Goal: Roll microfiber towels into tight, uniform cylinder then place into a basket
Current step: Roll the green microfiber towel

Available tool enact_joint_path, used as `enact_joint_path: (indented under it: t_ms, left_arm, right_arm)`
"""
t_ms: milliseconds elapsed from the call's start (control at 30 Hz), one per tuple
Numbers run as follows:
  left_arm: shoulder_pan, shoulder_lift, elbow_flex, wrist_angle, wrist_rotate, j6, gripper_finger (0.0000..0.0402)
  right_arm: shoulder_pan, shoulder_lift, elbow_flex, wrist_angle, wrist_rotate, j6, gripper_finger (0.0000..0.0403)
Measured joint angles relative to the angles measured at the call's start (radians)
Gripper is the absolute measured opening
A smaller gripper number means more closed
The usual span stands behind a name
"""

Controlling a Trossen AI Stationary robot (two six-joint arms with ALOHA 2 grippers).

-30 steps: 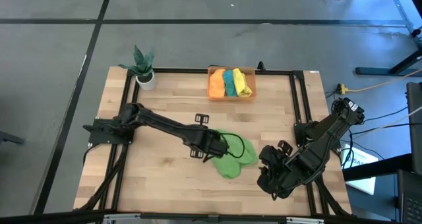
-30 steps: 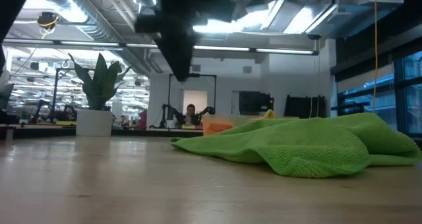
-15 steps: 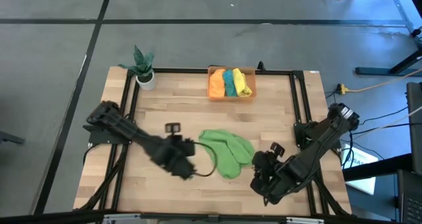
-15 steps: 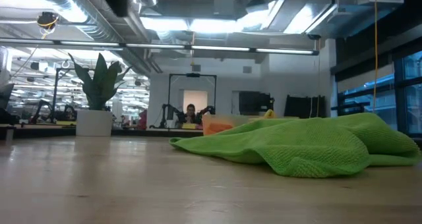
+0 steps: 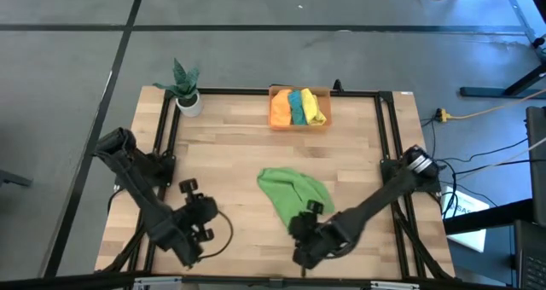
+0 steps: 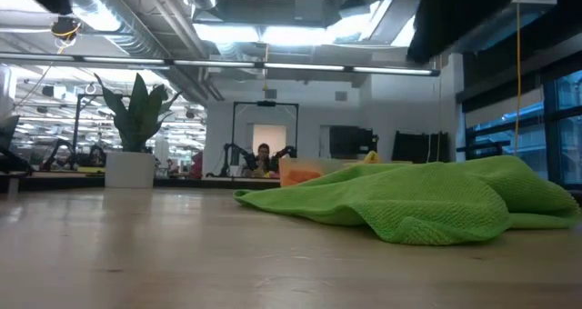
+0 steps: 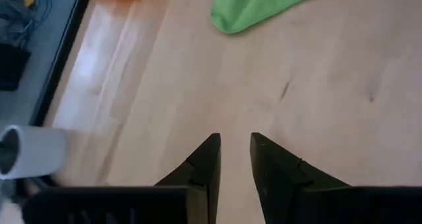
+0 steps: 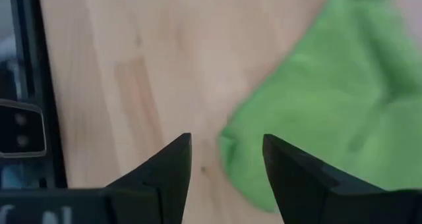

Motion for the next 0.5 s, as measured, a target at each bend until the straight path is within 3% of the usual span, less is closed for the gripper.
enact_joint_path:
  t_ms: [133,500]
  left_arm:
    - [-0.069,0.0,-0.069,0.086,-0.01,-0.076,0.0075]
    - [-0.159,0.0,-0.13,0.132,-0.019,-0.18,0.0075]
  right_arm:
    - [-0.054,0.072,0.0,0.053,-0.143,-0.089,0.0188]
    - [-0.134,0.185,0.0,0.065,-0.288,-0.088,0.0188]
